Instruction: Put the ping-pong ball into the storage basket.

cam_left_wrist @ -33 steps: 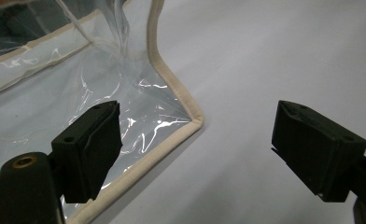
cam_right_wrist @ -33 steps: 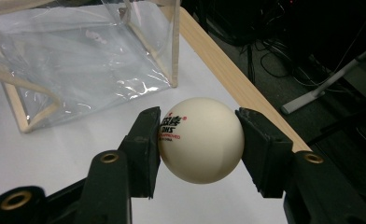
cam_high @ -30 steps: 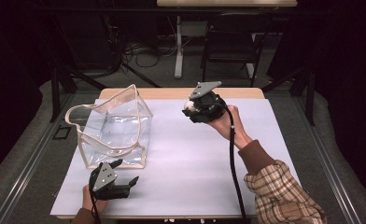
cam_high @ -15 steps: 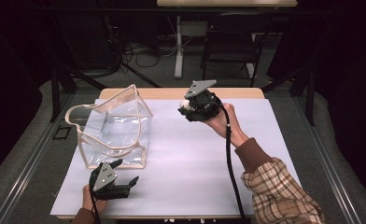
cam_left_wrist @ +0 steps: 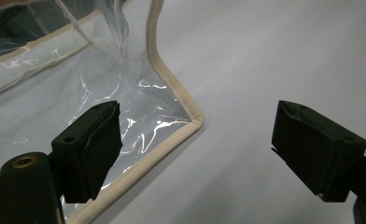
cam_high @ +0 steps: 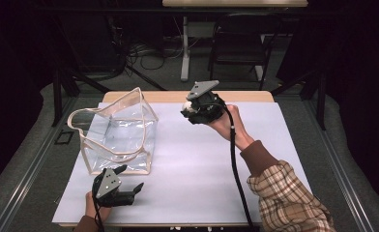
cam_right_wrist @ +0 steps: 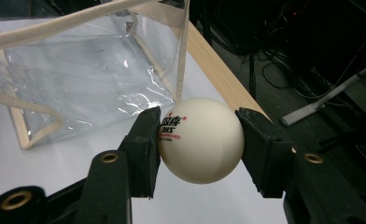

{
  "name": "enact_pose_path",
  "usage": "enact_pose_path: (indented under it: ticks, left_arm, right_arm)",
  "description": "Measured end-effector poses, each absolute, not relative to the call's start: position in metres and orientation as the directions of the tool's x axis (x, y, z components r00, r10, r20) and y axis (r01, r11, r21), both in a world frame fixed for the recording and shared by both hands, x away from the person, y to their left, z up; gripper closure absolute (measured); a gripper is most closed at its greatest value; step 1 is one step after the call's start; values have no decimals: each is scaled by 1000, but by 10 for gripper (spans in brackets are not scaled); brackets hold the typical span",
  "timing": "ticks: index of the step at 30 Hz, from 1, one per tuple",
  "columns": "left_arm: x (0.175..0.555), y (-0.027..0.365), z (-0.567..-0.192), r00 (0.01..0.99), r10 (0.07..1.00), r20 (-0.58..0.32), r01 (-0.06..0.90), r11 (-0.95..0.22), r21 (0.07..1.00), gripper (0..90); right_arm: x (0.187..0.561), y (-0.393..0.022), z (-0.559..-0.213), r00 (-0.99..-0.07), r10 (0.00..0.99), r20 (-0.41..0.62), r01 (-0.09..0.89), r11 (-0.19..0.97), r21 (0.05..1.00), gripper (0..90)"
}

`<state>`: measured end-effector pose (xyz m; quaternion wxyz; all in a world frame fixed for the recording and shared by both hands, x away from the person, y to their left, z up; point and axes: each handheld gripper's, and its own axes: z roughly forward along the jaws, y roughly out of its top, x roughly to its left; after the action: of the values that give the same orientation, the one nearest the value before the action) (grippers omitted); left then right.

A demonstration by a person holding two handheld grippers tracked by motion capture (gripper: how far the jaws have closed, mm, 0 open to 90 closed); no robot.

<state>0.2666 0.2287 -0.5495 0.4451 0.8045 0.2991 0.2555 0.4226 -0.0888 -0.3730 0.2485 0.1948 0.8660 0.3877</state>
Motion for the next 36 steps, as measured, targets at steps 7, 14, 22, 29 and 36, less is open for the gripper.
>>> enact_pose_path:
  ticks: [7, 14, 22, 29, 36]
  left_arm:
    - [267, 228, -550, 691, 708, 145, 253, -426, 869, 161]
    - [267, 229, -550, 692, 707, 145, 254, -426, 868, 161]
    - [267, 228, -550, 692, 707, 146, 252, -426, 869, 161]
    - [267, 229, -550, 692, 707, 146, 252, -426, 869, 161]
    - [266, 229, -549, 692, 707, 146, 251, -426, 869, 161]
  right_arm:
    - [424, -84, -369, -803, 526, -281, 137, 622, 771, 510]
    - [426, -80, -365, -803, 522, -287, 129, 622, 772, 510]
    - [426, -76, -360, -804, 517, -293, 117, 621, 775, 510]
    - [428, -72, -358, -804, 516, -296, 112, 620, 776, 510]
    - [428, -68, -355, -806, 509, -301, 106, 624, 774, 510]
